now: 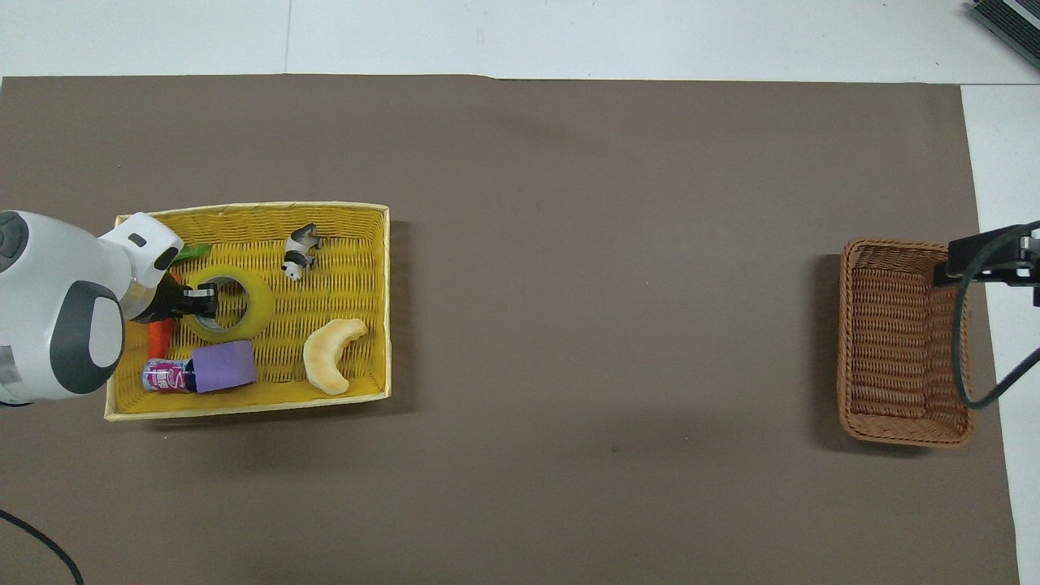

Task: Move tape to another basket
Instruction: 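Reach the left gripper into the yellow basket and grasp the tape roll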

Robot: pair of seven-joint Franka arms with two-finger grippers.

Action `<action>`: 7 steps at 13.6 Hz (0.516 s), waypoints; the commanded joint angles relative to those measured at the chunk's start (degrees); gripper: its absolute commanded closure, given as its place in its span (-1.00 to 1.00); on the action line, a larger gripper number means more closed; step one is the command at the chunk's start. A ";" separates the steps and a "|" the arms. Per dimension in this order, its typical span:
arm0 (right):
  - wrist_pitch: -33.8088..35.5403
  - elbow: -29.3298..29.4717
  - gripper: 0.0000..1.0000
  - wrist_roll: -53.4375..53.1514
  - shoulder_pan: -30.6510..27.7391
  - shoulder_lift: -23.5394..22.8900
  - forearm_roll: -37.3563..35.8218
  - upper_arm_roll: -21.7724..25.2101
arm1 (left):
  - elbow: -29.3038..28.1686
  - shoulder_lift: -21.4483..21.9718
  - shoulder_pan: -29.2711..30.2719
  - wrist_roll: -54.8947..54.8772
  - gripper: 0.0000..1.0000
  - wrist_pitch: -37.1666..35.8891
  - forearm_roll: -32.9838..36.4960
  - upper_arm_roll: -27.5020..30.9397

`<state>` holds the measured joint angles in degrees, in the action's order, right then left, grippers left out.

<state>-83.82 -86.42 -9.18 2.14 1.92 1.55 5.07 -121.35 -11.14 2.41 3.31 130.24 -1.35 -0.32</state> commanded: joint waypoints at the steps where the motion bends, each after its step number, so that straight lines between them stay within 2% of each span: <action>1: -1.00 -0.86 -1.00 0.83 -0.56 0.81 -0.32 -0.33 | 5.66 -0.11 -0.48 0.03 1.00 -6.02 0.47 0.41; 7: -1.00 -1.12 -1.00 1.79 0.23 0.98 0.12 -0.50 | 15.51 -0.20 -0.65 0.03 1.00 -14.81 0.56 0.06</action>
<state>-83.82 -86.42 -8.79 2.28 1.92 1.55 4.97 -109.82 -11.12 2.36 3.27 119.99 -1.34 -0.53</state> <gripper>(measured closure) 0.000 0.775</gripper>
